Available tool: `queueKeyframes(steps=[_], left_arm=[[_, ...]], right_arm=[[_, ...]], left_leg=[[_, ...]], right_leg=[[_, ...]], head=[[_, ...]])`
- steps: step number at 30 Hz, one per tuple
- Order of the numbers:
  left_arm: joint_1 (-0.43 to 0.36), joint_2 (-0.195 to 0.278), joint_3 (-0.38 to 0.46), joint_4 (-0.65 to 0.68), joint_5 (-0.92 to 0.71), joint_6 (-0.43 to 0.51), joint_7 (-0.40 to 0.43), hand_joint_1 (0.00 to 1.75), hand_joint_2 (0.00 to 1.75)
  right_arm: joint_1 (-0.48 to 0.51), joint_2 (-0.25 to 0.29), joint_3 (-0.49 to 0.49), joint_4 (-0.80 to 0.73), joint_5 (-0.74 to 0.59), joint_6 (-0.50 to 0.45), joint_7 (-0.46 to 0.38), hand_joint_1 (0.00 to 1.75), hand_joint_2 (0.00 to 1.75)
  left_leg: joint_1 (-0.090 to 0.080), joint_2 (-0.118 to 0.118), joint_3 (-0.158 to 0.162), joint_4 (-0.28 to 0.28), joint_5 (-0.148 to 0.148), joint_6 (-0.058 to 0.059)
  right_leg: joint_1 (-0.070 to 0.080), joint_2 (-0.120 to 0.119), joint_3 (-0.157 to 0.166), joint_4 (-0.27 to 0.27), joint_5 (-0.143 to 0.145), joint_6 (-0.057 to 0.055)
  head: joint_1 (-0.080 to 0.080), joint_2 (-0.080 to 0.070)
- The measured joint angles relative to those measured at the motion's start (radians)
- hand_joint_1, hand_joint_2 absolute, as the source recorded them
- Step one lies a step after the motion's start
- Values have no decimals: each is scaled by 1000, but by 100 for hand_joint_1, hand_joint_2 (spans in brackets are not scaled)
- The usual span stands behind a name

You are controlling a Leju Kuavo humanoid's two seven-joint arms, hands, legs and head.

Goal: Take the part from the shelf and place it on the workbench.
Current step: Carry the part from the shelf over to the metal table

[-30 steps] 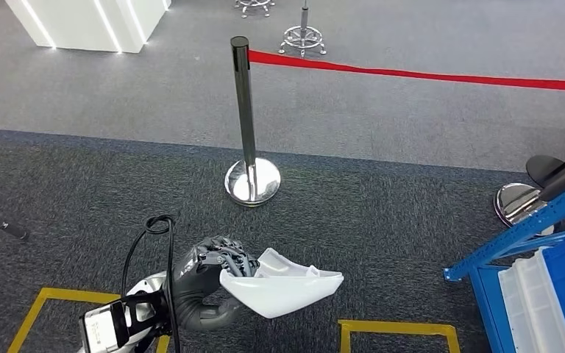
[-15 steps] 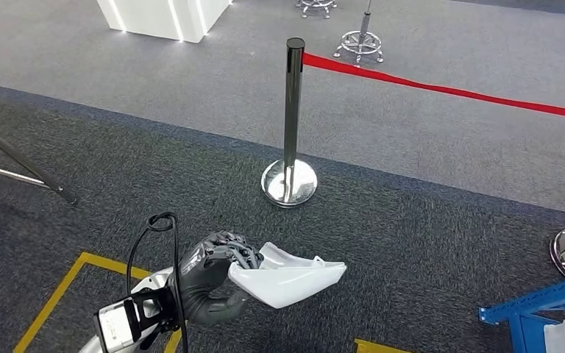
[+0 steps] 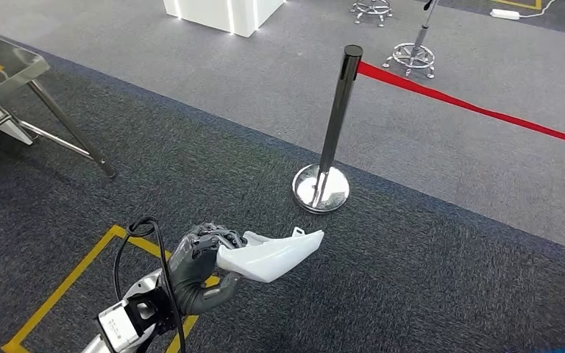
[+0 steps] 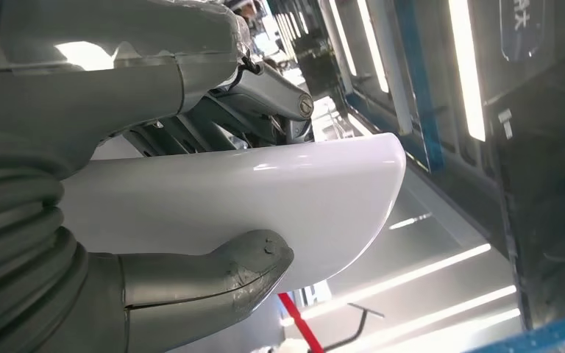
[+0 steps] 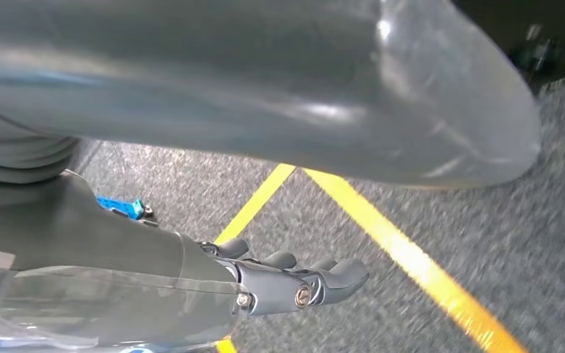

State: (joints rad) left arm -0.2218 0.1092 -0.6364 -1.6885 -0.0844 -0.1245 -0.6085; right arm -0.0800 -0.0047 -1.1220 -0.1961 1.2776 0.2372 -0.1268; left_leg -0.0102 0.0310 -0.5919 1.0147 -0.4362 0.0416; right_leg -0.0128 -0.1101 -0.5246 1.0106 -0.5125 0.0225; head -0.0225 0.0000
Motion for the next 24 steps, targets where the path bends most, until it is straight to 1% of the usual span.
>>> queueKeyframes(steps=[1,2,3,4,5,6,7,8,9,10,11,12,13,14,15,16,17,18,19,20,21,22,23,24], left_arm=[[3,-1,3,-2,-1,3,-1,175,175],[4,-3,4,-4,1,1,-2,175,175],[5,-6,5,-5,6,-4,-3,175,175],[7,-8,5,-5,13,-14,-3,175,175],[10,-10,5,-5,22,-27,-2,175,175],[13,-10,4,-5,31,-40,0,175,175],[16,-10,3,-5,39,-51,1,175,175],[18,-10,1,-5,45,-60,2,175,175],[19,-10,0,-5,51,-67,2,175,175],[19,-10,-1,-5,56,-72,3,175,175],[19,-11,-2,-5,60,-77,3,175,175],[19,-11,-4,-5,65,-83,3,175,175],[19,-11,-6,-5,69,-90,4,175,175],[20,-11,-8,-5,74,-98,4,175,175],[20,-11,-9,-6,80,-106,5,175,175],[19,-11,-10,-6,84,-113,5,175,175],[17,-11,-12,-7,89,-120,6,175,175],[15,-11,-14,-8,91,-124,7,175,175],[14,-11,-18,-8,94,-128,9,175,175],[14,-11,-21,-8,95,-131,10,175,175],[15,-11,-24,-8,96,-133,12,175,175],[16,-11,-27,-8,96,-134,13,175,175],[17,-11,-30,-8,96,-134,13,175,175],[17,-11,-33,-9,96,-135,14,175,175]], right_arm=[[-1,0,0,0,0,0,-2,0,0],[0,1,0,0,0,1,-2,0,0],[1,1,0,0,0,2,-2,0,0],[3,2,0,0,0,3,-2,0,0],[5,2,0,0,0,4,-2,0,0],[7,2,0,0,0,5,-1,0,0],[8,2,0,0,1,7,-1,0,0],[8,2,0,0,1,8,0,0,0],[9,2,0,0,1,9,0,0,0],[9,2,0,0,1,10,0,0,0],[9,2,0,0,1,11,1,0,0],[8,2,0,0,1,12,2,0,0],[7,2,1,0,1,12,5,0,0],[5,3,1,0,2,12,10,0,0],[3,4,1,0,2,11,19,0,0],[2,5,1,0,3,9,30,0,0],[3,5,1,0,4,6,43,0,0],[4,6,1,0,4,2,55,0,0],[6,5,1,0,4,-3,66,0,0],[8,4,1,0,3,-8,75,0,0],[9,2,1,0,2,-14,82,0,0],[9,0,1,0,1,-20,88,0,0],[9,-3,1,-1,0,-25,92,0,0],[8,-6,1,-1,-1,-30,95,0,0]], left_leg=[[3,-11,5,-8,3,6],[6,-22,10,-14,6,10],[5,-32,11,-16,6,14],[4,-43,12,-16,6,17],[4,-55,12,-15,6,18],[4,-68,12,-14,5,18],[4,-83,13,-11,3,17],[6,-97,14,-7,1,14],[7,-110,14,-2,-2,10],[7,-122,11,6,-7,4],[7,-132,8,12,-10,-1],[7,-141,5,15,-12,-7],[7,-150,3,16,-12,-12],[9,-158,1,15,-12,-18],[9,-151,-1,20,-16,-23],[9,-131,-10,39,-29,-28],[9,-104,-28,78,-52,-32],[10,-73,-55,135,-83,-36],[12,-54,-89,203,-115,-40],[14,-45,-119,262,-137,-43],[16,-40,-135,292,-141,-44],[17,-37,-132,286,-126,-44],[17,-31,-110,241,-96,-42],[15,-15,-73,169,-60,-38]], right_leg=[[-2,22,-6,19,-14,4],[-4,52,-24,59,-36,6],[-4,80,-53,116,-62,7],[-4,94,-90,181,-90,8],[-4,100,-122,235,-105,9],[-5,104,-142,259,-102,10],[-7,107,-144,248,-79,11],[-10,112,-130,202,-41,12],[-14,130,-105,137,-4,13],[-17,149,-81,78,22,13],[-19,164,-64,37,36,11],[-18,173,-56,18,37,8],[-15,167,-54,16,35,3],[-15,157,-53,15,36,-3],[-15,146,-49,11,37,-10],[-16,135,-47,8,38,-17],[-17,123,-44,5,38,-24],[-14,112,-43,4,37,-29],[-12,99,-42,4,35,-32],[-10,87,-42,4,33,-33],[-9,74,-40,5,31,-34],[-8,62,-38,5,29,-33],[-8,50,-35,5,26,-31],[-8,39,-29,6,22,-29]], head=[[1,0],[4,0],[6,0],[7,0],[9,0],[9,0],[9,0],[10,0],[10,0],[11,0],[11,0],[12,0],[12,0],[12,0],[12,0],[9,0],[6,0],[3,0],[1,0],[0,0],[0,0],[0,0],[0,0],[0,0]])
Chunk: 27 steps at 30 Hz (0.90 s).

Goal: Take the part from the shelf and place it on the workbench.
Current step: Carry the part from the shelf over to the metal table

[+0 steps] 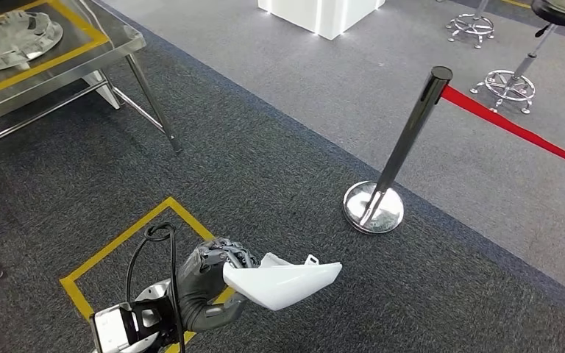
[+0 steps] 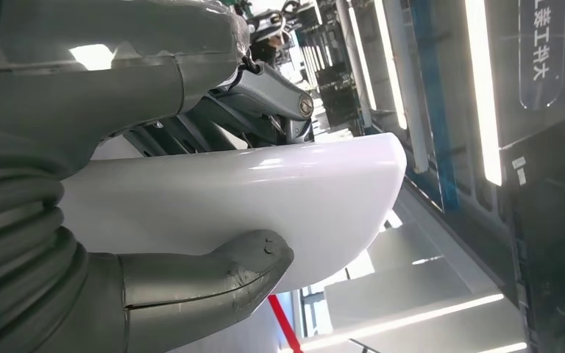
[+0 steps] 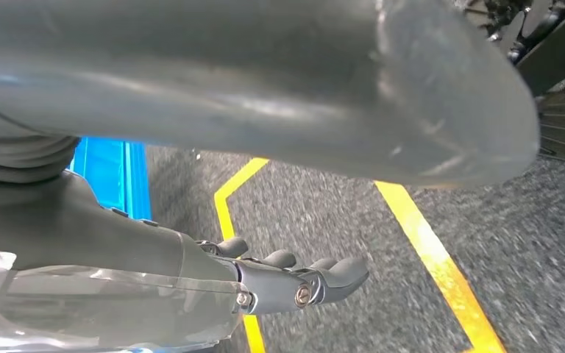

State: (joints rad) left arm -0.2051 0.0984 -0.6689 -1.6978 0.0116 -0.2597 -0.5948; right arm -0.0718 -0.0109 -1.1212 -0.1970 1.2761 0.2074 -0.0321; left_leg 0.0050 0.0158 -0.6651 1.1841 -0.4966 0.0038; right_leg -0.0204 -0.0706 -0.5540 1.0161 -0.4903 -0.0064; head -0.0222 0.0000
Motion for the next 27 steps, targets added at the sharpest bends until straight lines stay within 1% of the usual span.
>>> queueKeyframes(steps=[1,2,3,4,5,6,7,8,9,10,11,12,13,14,15,16,17,18,19,20,21,22,23,24,25,26,27], left_arm=[[-1,0,-2,-1,0,-1,0,175,175],[-2,0,-4,-3,0,-1,1,175,175],[-2,0,-6,-5,-4,1,2,175,175],[-2,0,-8,-6,-10,6,4,175,175],[-1,0,-9,-7,-15,13,7,175,175],[1,0,-10,-8,-19,18,11,175,175],[2,0,-11,-9,-19,21,15,175,175],[2,0,-13,-10,-17,21,17,175,175],[2,0,-16,-10,-14,21,19,175,175],[2,0,-18,-10,-13,20,20,175,175],[4,1,-21,-10,-13,20,21,175,175],[5,1,-24,-10,-13,19,21,175,175],[7,1,-27,-10,-13,18,22,175,175],[8,1,-29,-9,-13,18,22,175,175],[8,1,-31,-9,-13,18,22,175,175],[8,1,-32,-9,-13,17,22,175,175],[8,1,-32,-9,-13,16,22,175,175],[7,1,-33,-10,-12,14,23,175,175],[7,1,-33,-10,-12,13,23,175,175],[7,1,-34,-10,-12,11,23,175,175],[8,2,-34,-10,-12,9,23,175,175],[8,3,-35,-10,-12,8,23,175,175],[7,4,-35,-10,-12,7,23,175,175],[6,4,-36,-10,-12,7,23,175,175],[5,4,-37,-10,-12,7,23,175,175],[5,4,-38,-10,-12,8,23,175,175],[6,5,-39,-10,-12,8,24,175,175]], right_arm=[[0,-3,0,0,-1,-3,1,0,0],[0,-6,0,-1,-2,-4,0,0,0],[-1,-9,0,-1,-2,-4,-3,0,0],[-2,-10,0,-1,-3,-4,-6,0,0],[-5,-12,0,-1,-3,-3,-11,0,0],[-8,-12,0,-1,-3,-2,-15,0,0],[-10,-12,0,-1,-3,0,-19,0,0],[-11,-12,0,-1,-3,2,-22,0,0],[-10,-12,0,-1,-3,3,-25,0,0],[-8,-12,0,-1,-3,4,-26,0,0],[-7,-12,0,-1,-3,5,-26,0,0],[-5,-12,0,-1,-3,5,-27,0,0],[-4,-12,0,-1,-3,6,-27,0,0],[-3,-12,0,-1,-2,7,-28,0,0],[-2,-12,0,-1,-2,7,-29,0,0],[-2,-12,0,-1,-2,7,-30,0,0],[-2,-12,0,-1,-4,7,-31,0,0],[-2,-12,0,-1,-7,8,-32,0,0],[-3,-12,0,-1,-11,9,-34,0,0],[-5,-12,0,-1,-14,10,-35,0,0],[-7,-11,0,-1,-16,11,-37,0,0],[-8,-11,0,-1,-16,13,-38,0,0],[-8,-11,0,-1,-16,14,-39,0,0],[-7,-10,-1,-1,-16,14,-39,0,0],[-6,-10,-1,-1,-16,14,-39,0,0],[-5,-10,-1,-1,-16,15,-40,0,0],[-4,-10,-1,-1,-16,16,-39,0,0]], left_leg=[[-5,21,34,-68,24,6],[-10,38,60,-119,39,13],[-15,49,72,-146,42,20],[-20,45,73,-151,39,25],[-19,31,74,-154,41,31],[-17,19,76,-159,44,36],[-15,7,79,-166,48,43],[-11,-3,83,-172,52,49],[-10,-12,85,-176,54,53],[-10,-23,85,-176,55,56],[-11,-35,85,-176,55,57],[-11,-48,85,-175,55,58],[-11,-62,86,-173,54,57],[-11,-77,87,-171,53,55],[-10,-90,88,-167,50,53],[-11,-102,87,-163,47,49],[-12,-113,85,-158,45,45],[-12,-122,82,-156,43,40],[-12,-131,79,-155,43,35],[-11,-140,76,-156,43,30],[-10,-143,75,-155,43,25],[-11,-131,72,-146,36,19],[-11,-109,61,-123,20,14],[-11,-79,41,-76,-7,8],[-9,-52,10,-14,-40,3],[-5,-36,-23,52,-70,-2],[-1,-28,-50,103,-87,-5]], right_leg=[[2,-10,5,1,-4,4],[4,-20,9,1,-7,9],[6,-30,12,0,-10,14],[7,-40,15,-1,-12,20],[7,-51,19,-4,-13,25],[5,-48,22,-2,-17,31],[3,-30,20,9,-27,36],[1,-2,8,40,-48,39],[-1,31,-18,92,-77,42],[-2,54,-54,160,-110,43],[-2,65,-90,226,-134,44],[-2,68,-118,269,-140,45],[-2,69,-129,276,-126,46],[-3,71,-120,243,-91,46],[-5,81,-96,178,-46,45],[-7,102,-70,110,-13,44],[-9,120,-48,55,11,42],[-9,133,-36,23,20,39],[-7,136,-33,13,18,35],[-6,125,-31,11,19,30],[-7,114,-28,8,20,24],[-8,104,-25,4,21,17],[-10,92,-21,0,21,10],[-10,79,-18,-3,20,4],[-8,67,-17,-4,18,-1],[-6,54,-17,-3,16,-4],[-5,40,-16,-2,15,-4]], head=[[0,0],[0,0],[1,0],[1,0],[1,0],[2,0],[2,0],[4,0],[7,0],[9,0],[11,0],[11,0],[11,0],[11,0],[11,0],[12,0],[12,0],[12,0],[12,0],[12,0],[12,0],[10,0],[8,0],[5,0],[2,0],[0,0],[0,0]])
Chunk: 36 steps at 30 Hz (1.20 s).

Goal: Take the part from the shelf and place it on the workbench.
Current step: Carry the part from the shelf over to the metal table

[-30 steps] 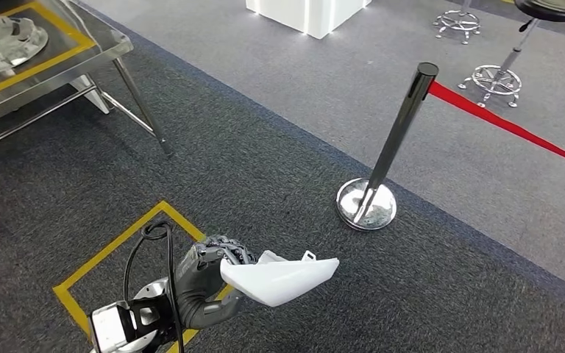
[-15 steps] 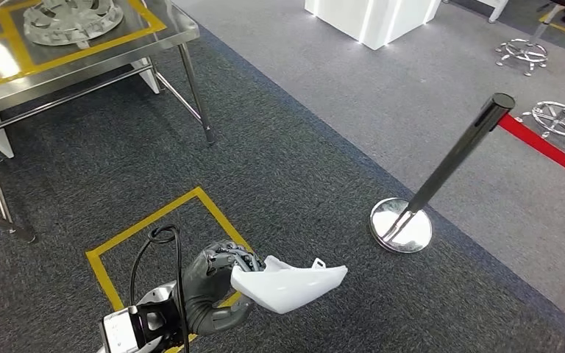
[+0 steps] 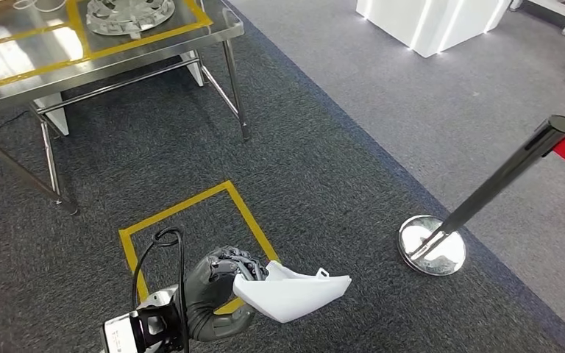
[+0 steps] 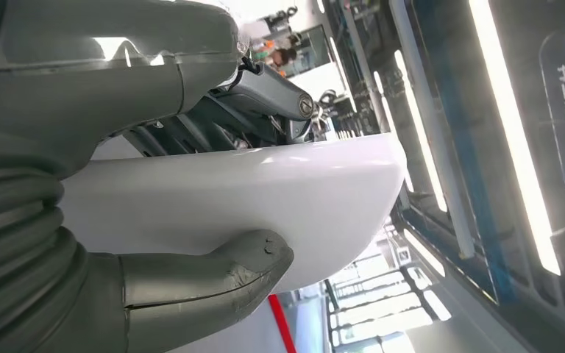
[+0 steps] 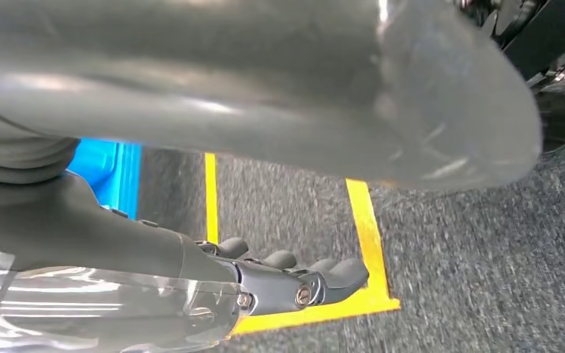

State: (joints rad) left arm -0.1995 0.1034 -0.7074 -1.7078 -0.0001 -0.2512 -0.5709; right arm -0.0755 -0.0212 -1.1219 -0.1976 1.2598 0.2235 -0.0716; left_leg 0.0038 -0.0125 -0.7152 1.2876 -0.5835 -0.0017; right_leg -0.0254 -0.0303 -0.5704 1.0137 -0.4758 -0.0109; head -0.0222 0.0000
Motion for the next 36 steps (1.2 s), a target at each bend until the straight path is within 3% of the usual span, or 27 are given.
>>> queueKeyframes(steps=[1,2,4,6,7,9,10,12,14,15,16,17,18,20,22,24,25,27,29,31,32,33,34,36], left_arm=[[1,1,-1,0,0,1,1,175,175],[2,1,-1,0,0,2,1,175,175],[1,2,-2,1,0,3,2,175,175],[-2,2,-2,0,0,3,2,175,175],[-2,2,-2,0,0,3,2,175,175],[-3,3,-2,0,0,3,2,175,175],[-3,3,-2,0,0,3,2,175,175],[-6,3,-2,0,0,2,2,175,175],[-9,2,-4,0,0,0,2,175,175],[-10,1,-6,0,0,-1,2,175,175],[-9,1,-8,0,0,-2,2,175,175],[-9,1,-9,0,0,-2,2,175,175],[-9,1,-10,0,0,-2,3,175,175],[-9,1,-11,0,-1,-1,8,175,175],[-10,1,-12,1,-2,0,16,175,175],[-11,2,-13,1,-2,1,23,175,175],[-11,2,-13,1,-1,1,25,175,175],[-15,3,-14,1,-1,1,28,175,175],[-19,4,-15,1,-1,1,30,175,175],[-19,5,-16,4,-1,1,31,175,175],[-19,6,-16,5,-1,1,32,175,175],[-19,7,-16,7,-1,1,33,175,175],[-19,8,-16,8,-2,2,34,175,175],[-21,9,-16,8,-2,3,37,175,175]], right_arm=[[0,0,0,0,0,1,0,0,0],[0,0,0,0,0,2,0,0,0],[0,0,0,0,0,4,0,0,0],[-1,0,0,0,0,6,0,0,0],[-2,0,0,0,0,7,0,0,0],[-6,0,0,0,0,7,0,0,0],[-9,0,0,0,0,7,0,0,0],[-10,1,0,0,0,8,-1,0,0],[-8,0,0,0,0,8,-1,0,0],[-6,-1,0,0,1,9,0,0,0],[-5,-1,0,0,2,9,2,0,0],[-3,-1,0,0,2,10,4,0,0],[-3,-1,0,0,3,10,6,0,0],[-2,-1,0,0,3,10,8,0,0],[-3,-1,0,0,3,12,10,0,0],[-6,-1,0,0,3,13,9,0,0],[-7,0,0,0,3,14,8,0,0],[-7,2,0,0,3,14,6,0,0],[-5,3,0,0,3,14,4,0,0],[-4,3,0,0,3,14,4,0,0],[-4,3,0,0,3,12,3,0,0],[-4,3,0,0,3,9,1,0,0],[-6,3,0,0,1,3,-1,0,0],[-9,6,0,0,-2,-8,-5,0,0]], left_leg=[[3,4,-9,16,4,-3],[6,9,1,-5,25,-4],[5,43,67,-134,90,1],[-3,79,118,-236,122,13],[-7,85,125,-252,121,19],[-10,60,124,-257,124,29],[-8,47,127,-262,127,34],[-3,26,135,-273,133,46],[-1,4,135,-275,135,53],[-2,-9,135,-275,135,54],[-3,-23,135,-274,135,54],[-3,-37,136,-272,134,54],[-3,-51,138,-271,133,52],[-5,-76,139,-266,129,47],[-6,-95,135,-262,126,38],[-4,-113,131,-264,127,27],[-3,-107,129,-260,125,21],[-5,-62,107,-211,92,10],[-2,-10,50,-92,27,2],[2,4,-4,15,-10,-4],[4,6,-8,22,-2,-5],[5,8,9,-11,25,-5],[5,14,45,-79,62,-1],[-1,35,116,-212,109,12]], right_leg=[[0,-13,1,1,-2,1],[0,-25,4,1,-5,3],[1,-48,13,2,-12,9],[6,-67,21,3,-19,19],[9,-77,24,3,-21,25],[10,-98,33,-2,-24,36],[7,-93,37,0,-29,42],[2,-44,18,51,-67,50],[2,11,-50,184,-131,51],[2,22,-86,247,-151,51],[3,27,-111,282,-152,50],[3,29,-115,276,-130,49],[3,33,-100,230,-91,47],[0,64,-46,91,-16,43],[0,90,-16,16,7,38],[1,80,-12,9,5,29],[1,68,-9,6,6,23],[0,44,-4,0,7,8],[3,21,-2,-1,4,-2],[5,-4,-2,0,0,-4],[5,-14,-1,1,-2,-3],[6,-23,1,2,-4,-1],[6,-30,5,3,-7,1],[8,-41,11,4,-12,8]], head=[[0,0],[0,0],[0,0],[1,0],[1,0],[2,0],[3,0],[6,0],[9,0],[11,0],[11,0],[11,0],[12,0],[12,0],[12,0],[11,0],[11,0],[7,0],[3,0],[3,0],[2,0],[2,0],[2,0],[3,0]])
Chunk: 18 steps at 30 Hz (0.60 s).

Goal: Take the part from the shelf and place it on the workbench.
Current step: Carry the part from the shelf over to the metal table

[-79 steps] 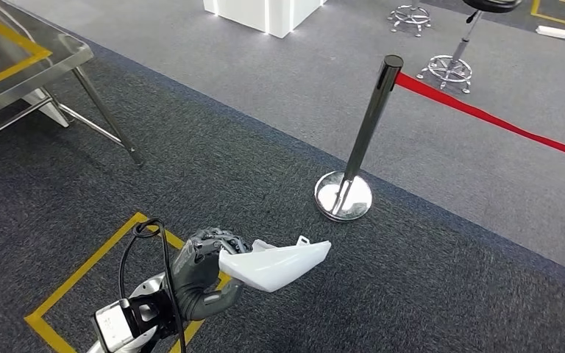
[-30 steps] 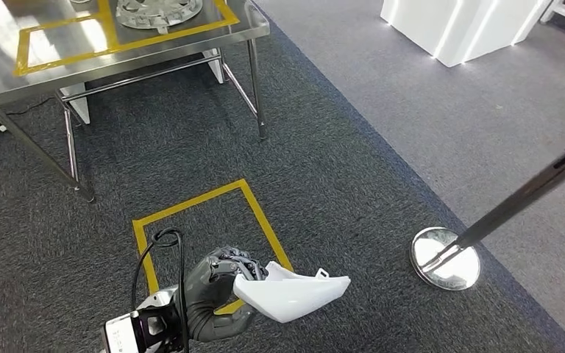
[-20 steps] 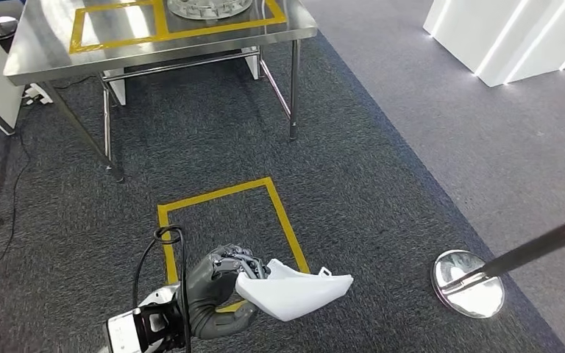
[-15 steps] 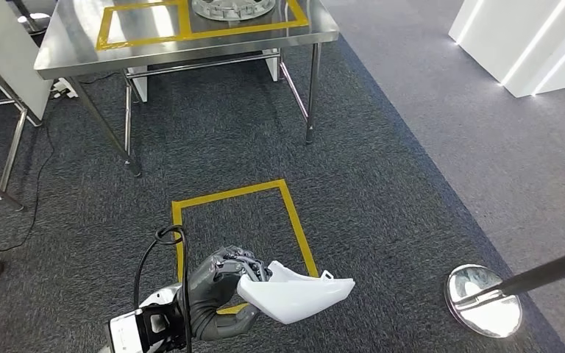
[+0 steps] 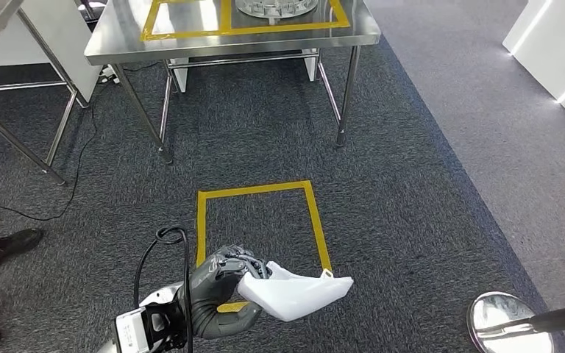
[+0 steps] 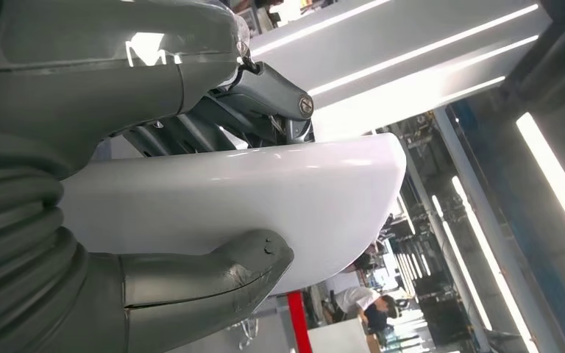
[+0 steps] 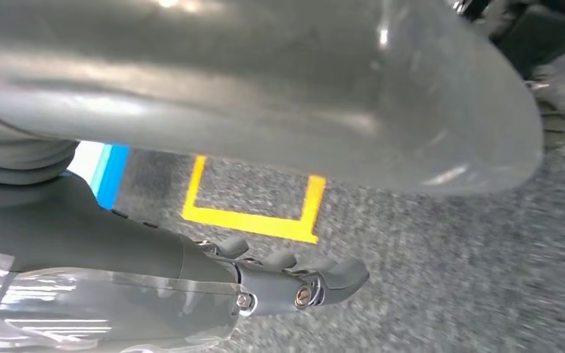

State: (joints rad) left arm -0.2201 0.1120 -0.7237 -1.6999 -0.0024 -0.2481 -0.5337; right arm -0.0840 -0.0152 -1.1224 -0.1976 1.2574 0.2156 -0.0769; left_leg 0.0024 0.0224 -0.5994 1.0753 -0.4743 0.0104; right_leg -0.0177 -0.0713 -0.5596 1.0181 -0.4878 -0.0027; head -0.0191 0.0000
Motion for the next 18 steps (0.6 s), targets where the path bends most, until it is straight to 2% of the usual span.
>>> queueKeyframes(steps=[1,2,4,6,8,9,10,11,12,14,15,16,18], left_arm=[[-1,0,0,0,0,1,1,175,175],[-1,1,0,0,0,1,2,175,175],[-2,2,0,0,-1,1,3,175,175],[-4,3,0,0,0,2,4,175,175],[-7,3,0,0,0,3,6,175,175],[-8,3,-1,1,1,2,8,175,175],[-7,3,-1,2,4,-1,11,175,175],[-7,4,-2,4,8,-5,14,175,175],[-7,4,-2,6,13,-9,17,175,175],[-8,4,-3,7,23,-18,20,175,175],[-9,4,-3,8,27,-21,22,175,175],[-10,4,-3,8,29,-23,23,175,175],[-11,5,-4,8,32,-24,24,175,175]], right_arm=[[-2,2,0,0,-2,-4,-1,0,0],[-3,3,0,0,-2,-6,-1,0,0],[-6,4,0,0,-3,-8,-1,0,0],[-6,4,0,0,-2,-10,3,0,0],[-4,5,0,0,-2,-14,7,0,0],[-3,5,0,0,-2,-17,9,0,0],[-1,5,0,0,-2,-19,11,0,0],[0,5,0,0,-2,-20,12,0,0],[1,5,0,0,-2,-20,12,0,0],[2,5,0,0,-2,-20,12,0,0],[2,5,0,0,-2,-20,12,0,0],[1,5,-1,0,-2,-20,12,0,0],[0,5,-1,0,-2,-19,12,0,0]], left_leg=[[-4,7,19,-37,8,6],[-8,10,23,-48,4,10],[-7,-1,26,-56,9,18],[-1,-9,33,-71,16,29],[1,-15,37,-78,19,37],[0,-18,37,-77,18,39],[-1,-22,37,-77,18,40],[-1,-26,38,-76,16,40],[0,-32,39,-74,14,38],[1,-41,42,-66,7,32],[-1,-45,41,-60,2,26],[-2,-48,39,-56,-1,21],[-5,-51,37,-54,-4,11]], right_leg=[[1,-5,1,0,-1,5],[1,-9,2,0,-2,10],[1,-10,6,-3,-3,22],[-2,20,-3,24,-24,31],[-4,56,-53,123,-78,36],[-5,64,-88,187,-106,37],[-5,66,-117,237,-119,39],[-5,67,-132,256,-112,40],[-7,67,-128,238,-87,41],[-10,70,-78,118,-13,42],[-10,73,-54,62,11,40],[-9,76,-39,26,21,36],[-5,78,-35,11,20,25]], head=[[0,0],[0,0],[0,0],[1,0],[4,0],[5,0],[6,0],[6,0],[6,0],[6,0],[7,0],[7,0],[7,0]])
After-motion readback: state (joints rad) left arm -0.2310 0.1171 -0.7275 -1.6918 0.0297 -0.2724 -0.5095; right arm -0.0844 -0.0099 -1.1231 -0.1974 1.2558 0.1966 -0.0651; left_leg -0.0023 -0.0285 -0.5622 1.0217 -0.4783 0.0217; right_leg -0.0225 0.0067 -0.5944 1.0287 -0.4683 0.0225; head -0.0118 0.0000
